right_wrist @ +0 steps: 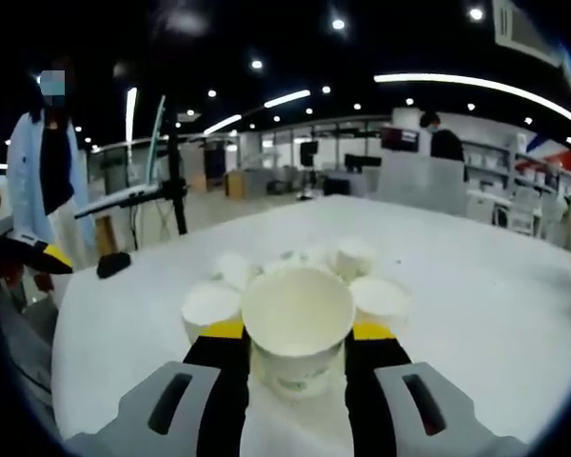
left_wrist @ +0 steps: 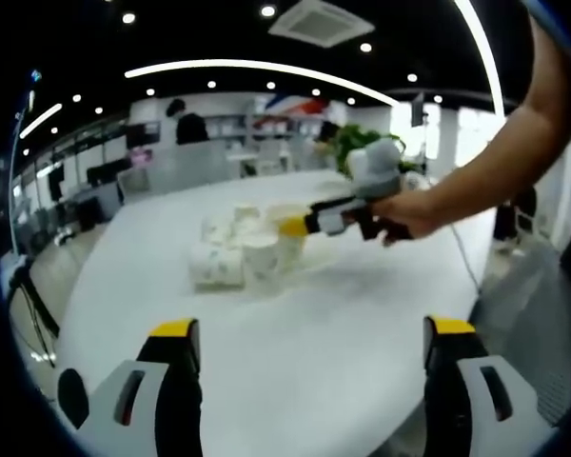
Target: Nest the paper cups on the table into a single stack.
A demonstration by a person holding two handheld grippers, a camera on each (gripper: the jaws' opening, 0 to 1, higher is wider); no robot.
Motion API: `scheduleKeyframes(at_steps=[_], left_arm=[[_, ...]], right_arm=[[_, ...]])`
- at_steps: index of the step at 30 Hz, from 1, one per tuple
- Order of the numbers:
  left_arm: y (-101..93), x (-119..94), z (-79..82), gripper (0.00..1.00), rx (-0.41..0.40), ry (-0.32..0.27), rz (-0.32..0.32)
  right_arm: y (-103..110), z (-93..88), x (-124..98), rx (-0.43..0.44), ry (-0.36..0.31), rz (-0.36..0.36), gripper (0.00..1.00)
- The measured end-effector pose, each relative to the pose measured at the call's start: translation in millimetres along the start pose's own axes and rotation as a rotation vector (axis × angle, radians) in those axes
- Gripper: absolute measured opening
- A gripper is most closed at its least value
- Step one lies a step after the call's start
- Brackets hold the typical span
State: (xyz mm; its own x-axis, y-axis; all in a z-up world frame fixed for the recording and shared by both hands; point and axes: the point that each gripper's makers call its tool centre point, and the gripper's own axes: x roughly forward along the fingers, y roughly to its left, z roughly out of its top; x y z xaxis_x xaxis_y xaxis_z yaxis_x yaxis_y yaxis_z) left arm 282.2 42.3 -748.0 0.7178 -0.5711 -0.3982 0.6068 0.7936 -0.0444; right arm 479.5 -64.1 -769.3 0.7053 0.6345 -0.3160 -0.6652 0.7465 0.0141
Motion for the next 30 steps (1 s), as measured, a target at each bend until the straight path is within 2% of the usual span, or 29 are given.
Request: scheduleKeyframes(at_steps=[15,30], left_arm=[[0.2,0.1,0.8,0.98,0.016,0.003,0.003],[-0.1,0.2,1.9,0.98,0.016,-0.002,0.006]], right_arm=[[-7.5,25.2,-8.3,-0.018,-0.022,0.006,0.35],[-7.4,33.1,-18.0,-0.028,-0.029,0.014,0.36]])
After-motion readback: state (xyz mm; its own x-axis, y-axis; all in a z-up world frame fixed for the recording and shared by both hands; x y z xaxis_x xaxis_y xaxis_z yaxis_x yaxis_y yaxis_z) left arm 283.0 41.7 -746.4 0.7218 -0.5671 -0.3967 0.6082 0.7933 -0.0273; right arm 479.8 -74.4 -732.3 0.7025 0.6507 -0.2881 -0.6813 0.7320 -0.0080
